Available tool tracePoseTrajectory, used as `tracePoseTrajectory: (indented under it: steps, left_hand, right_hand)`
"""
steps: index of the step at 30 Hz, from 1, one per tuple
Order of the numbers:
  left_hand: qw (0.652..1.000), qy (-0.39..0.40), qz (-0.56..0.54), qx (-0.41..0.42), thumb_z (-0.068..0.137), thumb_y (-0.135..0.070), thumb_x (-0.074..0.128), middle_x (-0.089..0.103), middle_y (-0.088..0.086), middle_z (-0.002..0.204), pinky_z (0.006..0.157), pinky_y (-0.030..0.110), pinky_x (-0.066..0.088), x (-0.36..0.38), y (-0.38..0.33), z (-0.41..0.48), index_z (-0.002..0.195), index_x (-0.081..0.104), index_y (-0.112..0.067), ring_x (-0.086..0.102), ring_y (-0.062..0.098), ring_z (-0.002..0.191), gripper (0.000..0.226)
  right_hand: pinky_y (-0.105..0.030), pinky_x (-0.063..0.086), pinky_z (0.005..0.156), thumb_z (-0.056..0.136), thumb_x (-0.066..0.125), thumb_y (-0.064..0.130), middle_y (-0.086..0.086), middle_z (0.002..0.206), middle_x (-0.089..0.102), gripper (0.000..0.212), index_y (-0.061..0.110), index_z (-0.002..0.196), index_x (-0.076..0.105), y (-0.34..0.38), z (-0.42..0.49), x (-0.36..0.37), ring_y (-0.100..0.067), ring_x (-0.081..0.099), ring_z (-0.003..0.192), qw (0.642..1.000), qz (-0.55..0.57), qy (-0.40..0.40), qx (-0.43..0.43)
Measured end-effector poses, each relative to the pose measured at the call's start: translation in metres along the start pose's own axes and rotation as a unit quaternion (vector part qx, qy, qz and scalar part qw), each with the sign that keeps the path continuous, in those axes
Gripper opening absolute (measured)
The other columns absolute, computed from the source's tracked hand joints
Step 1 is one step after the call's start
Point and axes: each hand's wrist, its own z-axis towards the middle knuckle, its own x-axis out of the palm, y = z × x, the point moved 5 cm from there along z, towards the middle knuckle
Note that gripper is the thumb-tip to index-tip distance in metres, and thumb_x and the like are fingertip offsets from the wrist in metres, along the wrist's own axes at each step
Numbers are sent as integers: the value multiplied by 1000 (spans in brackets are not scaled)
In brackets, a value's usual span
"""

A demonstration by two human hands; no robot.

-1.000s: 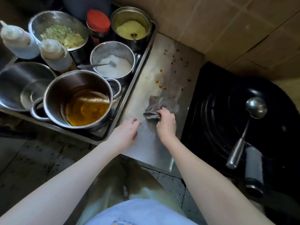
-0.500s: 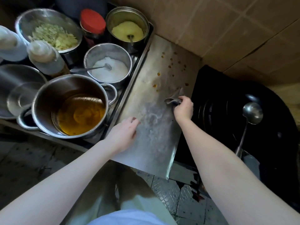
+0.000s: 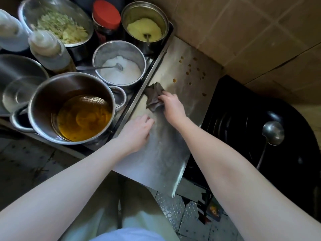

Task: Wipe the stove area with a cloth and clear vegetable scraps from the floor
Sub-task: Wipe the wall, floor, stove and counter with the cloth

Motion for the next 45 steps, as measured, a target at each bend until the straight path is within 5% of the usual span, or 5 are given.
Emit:
tracePoseTrajectory:
  steps: [7,19,27,32,45]
  left_hand:
    - [1000,-11,-22,-11,91,-12,44,46,10,129,88,41,45,0,1,-2,125,46,-11,48,28,112,34]
    - [998,-6,-30,-57,93,-18,46,45,7,132,87,39,47,1,6,-9,125,46,-12,48,28,114,33]
    - [997,-4,-36,-66,94,-16,44,44,5,131,87,39,47,4,8,4,127,45,-14,49,26,112,33]
    - [998,-19,-31,-59,93,-17,44,46,6,128,83,37,43,-3,1,23,121,47,-13,49,27,110,29]
    - [996,-51,-32,-62,90,-18,46,48,8,124,83,41,48,-6,2,67,117,49,-12,50,28,111,27]
  right_hand:
    - [-38,49,89,85,52,-2,-10,119,63,39,16,117,65,-72,11,-27,-33,57,111,955,100,-118,252]
    - [-42,52,81,81,55,-2,-2,143,47,47,15,125,59,9,-7,17,-30,49,108,979,-46,64,-187]
    - [-39,48,87,86,46,2,-9,121,62,41,20,118,63,-83,39,-34,-33,54,112,968,77,-120,206]
    - [-40,51,86,87,49,2,-12,115,63,35,14,116,65,-123,28,-44,-36,55,110,939,72,-145,304]
    - [-37,42,95,87,41,-1,-3,142,48,47,18,126,59,-47,68,-22,-30,45,121,995,42,-62,65]
